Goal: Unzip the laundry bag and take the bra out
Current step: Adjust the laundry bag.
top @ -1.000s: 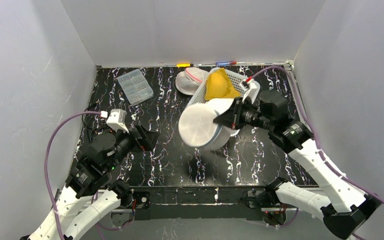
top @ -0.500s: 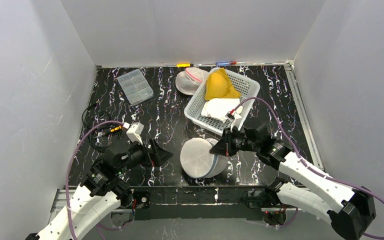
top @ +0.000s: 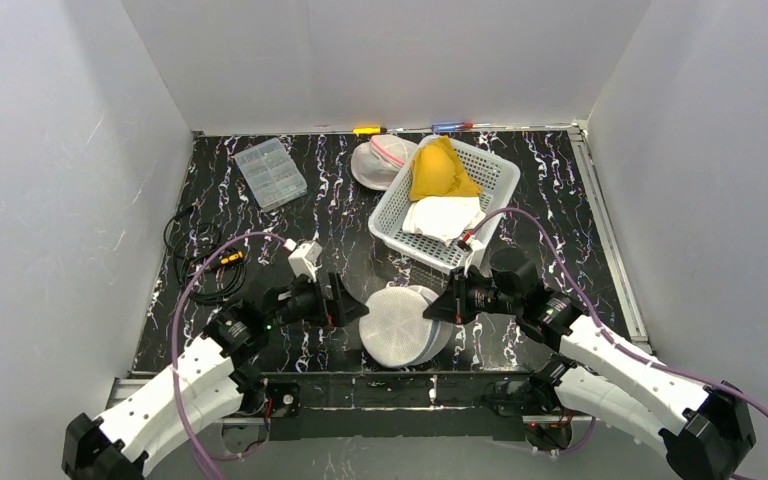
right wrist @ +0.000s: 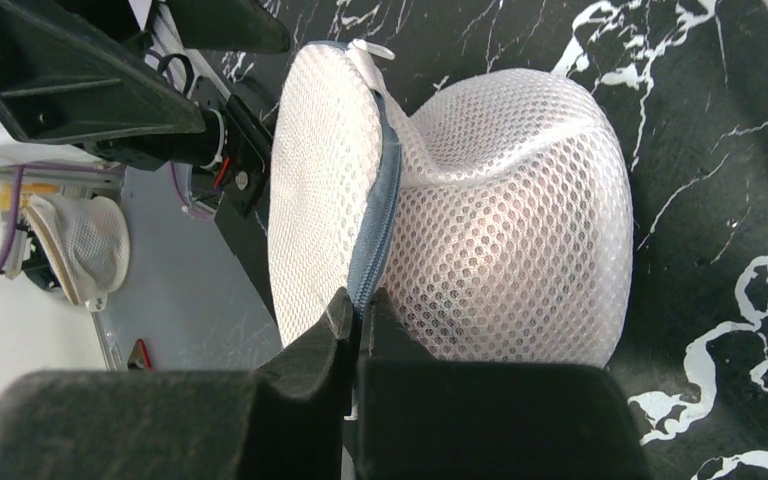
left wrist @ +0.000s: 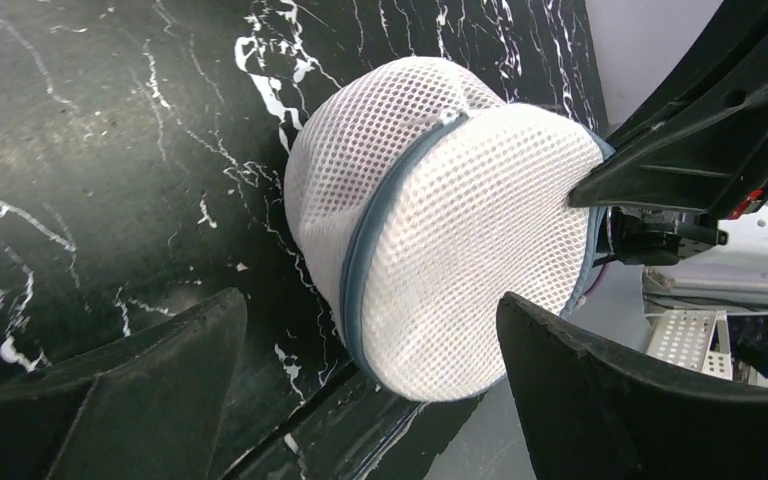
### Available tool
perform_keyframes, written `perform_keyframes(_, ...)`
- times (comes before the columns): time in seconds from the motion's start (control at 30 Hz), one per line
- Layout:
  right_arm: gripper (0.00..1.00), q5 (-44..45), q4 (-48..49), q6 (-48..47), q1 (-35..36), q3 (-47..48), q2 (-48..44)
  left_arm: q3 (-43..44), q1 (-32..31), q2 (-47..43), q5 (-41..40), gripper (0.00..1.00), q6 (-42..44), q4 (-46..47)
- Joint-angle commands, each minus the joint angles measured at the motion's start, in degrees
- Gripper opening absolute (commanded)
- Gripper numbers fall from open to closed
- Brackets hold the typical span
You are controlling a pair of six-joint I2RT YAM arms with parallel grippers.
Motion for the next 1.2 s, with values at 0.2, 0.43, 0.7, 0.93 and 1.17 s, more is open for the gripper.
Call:
perform_keyframes(0.2,0.01,-4.9,4.1,0.7,0.3,-2.2,-3.5,1.8,-1.6,12.0,9.9,0.89,4.2,10.9)
perform_keyframes(0.43,0.01,-6.2,5.1,0.7,0.2,-3.1,-3.5,1.2,-3.7,12.1,11.2,0.76,4.2,12.3)
perform_keyframes(0.7,0.01,-6.6,4.6,0.2,0.2,-1.4,-2.5,1.5,-6.7,13.2,10.5,0.35,4.5,12.2)
perform_keyframes(0.93,0.66,-3.5,-2.5,-3.5,0.3,3.1,-2.2,0.3,-7.1,7.9,6.3,0.0,2.4,11.0)
perform_keyframes(1.17,0.99,5.3,-12.0,-6.9,0.2,12.5,-2.4,2.1,-7.2,0.7,-2.0,0.0,-1.3,3.7)
